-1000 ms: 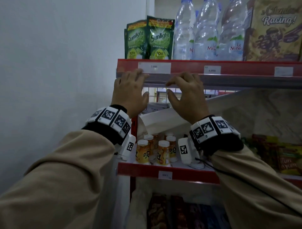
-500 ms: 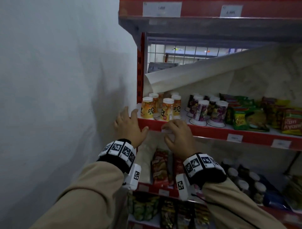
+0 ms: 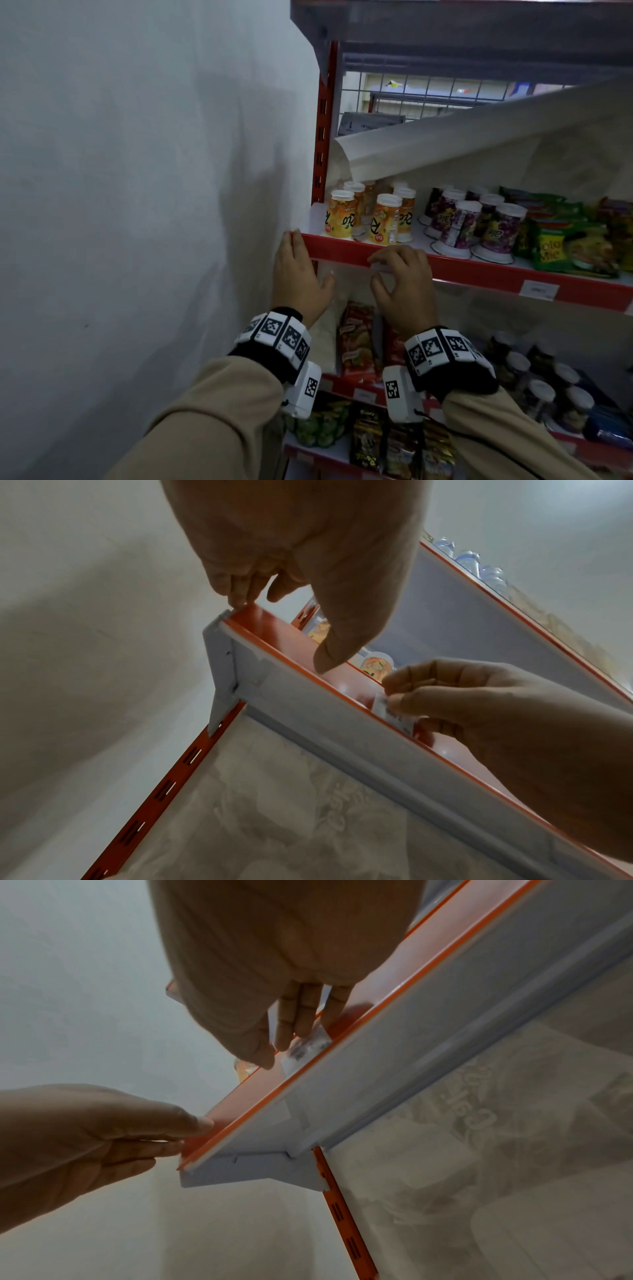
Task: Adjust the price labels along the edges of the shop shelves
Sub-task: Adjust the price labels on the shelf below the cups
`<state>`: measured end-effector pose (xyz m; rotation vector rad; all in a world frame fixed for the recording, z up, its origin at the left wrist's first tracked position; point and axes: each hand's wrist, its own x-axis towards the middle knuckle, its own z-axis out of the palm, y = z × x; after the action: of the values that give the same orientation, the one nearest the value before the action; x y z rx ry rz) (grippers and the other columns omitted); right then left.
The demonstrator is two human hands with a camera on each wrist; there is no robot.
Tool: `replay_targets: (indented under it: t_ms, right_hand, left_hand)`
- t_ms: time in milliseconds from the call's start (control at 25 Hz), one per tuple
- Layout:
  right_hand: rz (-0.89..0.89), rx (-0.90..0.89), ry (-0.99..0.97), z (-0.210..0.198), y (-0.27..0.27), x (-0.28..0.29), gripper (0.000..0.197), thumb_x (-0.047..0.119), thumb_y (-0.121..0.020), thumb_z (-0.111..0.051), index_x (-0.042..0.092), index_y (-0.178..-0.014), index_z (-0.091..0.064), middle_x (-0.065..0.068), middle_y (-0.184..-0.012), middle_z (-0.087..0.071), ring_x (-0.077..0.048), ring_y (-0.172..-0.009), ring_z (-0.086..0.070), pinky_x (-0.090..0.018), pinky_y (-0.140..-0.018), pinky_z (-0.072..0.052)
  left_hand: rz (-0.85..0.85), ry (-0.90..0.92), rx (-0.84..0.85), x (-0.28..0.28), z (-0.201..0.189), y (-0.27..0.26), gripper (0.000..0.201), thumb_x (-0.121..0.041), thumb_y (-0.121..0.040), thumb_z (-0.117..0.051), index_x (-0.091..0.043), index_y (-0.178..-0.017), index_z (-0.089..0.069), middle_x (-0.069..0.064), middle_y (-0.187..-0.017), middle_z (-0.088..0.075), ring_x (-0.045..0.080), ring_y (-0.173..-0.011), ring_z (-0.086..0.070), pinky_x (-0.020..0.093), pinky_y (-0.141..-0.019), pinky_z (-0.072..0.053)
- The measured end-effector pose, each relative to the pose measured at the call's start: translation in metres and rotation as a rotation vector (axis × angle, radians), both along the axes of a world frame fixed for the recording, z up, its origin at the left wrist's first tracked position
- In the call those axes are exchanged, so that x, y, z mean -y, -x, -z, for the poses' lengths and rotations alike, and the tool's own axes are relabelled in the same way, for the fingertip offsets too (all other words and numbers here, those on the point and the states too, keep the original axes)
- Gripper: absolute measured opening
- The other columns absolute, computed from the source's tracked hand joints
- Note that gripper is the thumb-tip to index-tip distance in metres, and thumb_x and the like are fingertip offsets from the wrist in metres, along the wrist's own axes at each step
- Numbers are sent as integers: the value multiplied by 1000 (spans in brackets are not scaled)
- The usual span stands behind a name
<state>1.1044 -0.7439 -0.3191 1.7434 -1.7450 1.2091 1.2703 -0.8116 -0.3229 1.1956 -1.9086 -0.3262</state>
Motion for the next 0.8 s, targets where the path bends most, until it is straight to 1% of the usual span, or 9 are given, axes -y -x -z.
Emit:
replay_targets:
  t_ms: [80, 160, 280, 320, 400, 520, 600, 680, 800]
  right_hand:
    - [22, 7, 33, -3, 0, 3, 27, 12, -74, -65, 20, -99, -63, 1, -103, -57, -21, -99, -47, -41, -80, -42]
    - [60, -14, 46, -4, -1, 5, 33, 13, -74, -66, 18, -106, -64, -3, -107, -57, -25, -102, -48, -41, -82, -42]
    - [132, -83, 28, -4, -4, 5, 40, 14, -71, -69, 17, -111, -65, -7, -112, -57, -31, -104, -49, -43, -82, -42]
    - [155, -109, 21, -4, -5, 5, 40, 15, -71, -69, 18, -111, -66, -7, -112, -58, -32, -104, -49, -43, -81, -42]
    - [199, -168, 8, -6, -4, 3, 39, 18, -71, -70, 20, -109, -66, -5, -111, -58, -32, -103, -49, -43, -81, -42]
    - [246, -205, -20, -11, 3, -2, 36, 22, -72, -70, 15, -107, -64, -9, -110, -57, -32, -102, -48, -45, -82, -42]
    - [272, -194, -39, -15, 10, -6, 34, 25, -73, -71, 11, -103, -62, -12, -107, -55, -33, -100, -46, -43, -82, -41]
    - [273, -224, -60, -19, 15, -10, 31, 25, -75, -72, 8, -98, -60, -13, -101, -55, -33, -95, -46, -41, -79, -39]
    - [230, -267, -73, -24, 16, -14, 21, 13, -76, -70, 5, -93, -60, -13, -94, -57, -32, -91, -48, -39, -75, -41]
  left_hand:
    - [-39, 85, 19, -1, 5, 0, 81, -36, -82, -64, -8, -146, -22, 16, -148, -22, 29, -137, -22, 42, -114, -25]
    - [-96, 147, 91, 0, 4, -1, 71, -41, -77, -66, -17, -136, -35, 13, -139, -29, 30, -129, -29, 44, -107, -32]
    - [-161, 224, 236, 7, -5, -1, 57, -46, -70, -65, -26, -119, -45, 8, -134, -33, 30, -124, -30, 46, -101, -29]
    - [-143, 274, 263, 8, -9, 0, 52, -46, -70, -66, -27, -115, -49, 7, -132, -35, 29, -122, -29, 46, -100, -28]
    - [-38, 391, 294, 8, -15, 9, 42, -41, -72, -66, -27, -110, -55, 3, -124, -44, 26, -116, -33, 42, -97, -26]
    - [130, 487, 341, 3, -23, 30, 34, -31, -80, -65, -24, -113, -59, 0, -115, -53, 23, -109, -41, 34, -89, -27]
    - [222, 504, 322, 2, -28, 41, 25, -22, -84, -63, -17, -109, -62, 3, -110, -57, 26, -105, -47, 35, -85, -33]
    - [288, 533, 270, 4, -30, 45, 17, -16, -83, -65, -10, -99, -65, 7, -102, -60, 29, -96, -51, 37, -79, -38]
    - [325, 574, 226, 9, -26, 43, 12, -13, -82, -67, -8, -93, -67, 8, -97, -63, 29, -89, -53, 40, -74, -41]
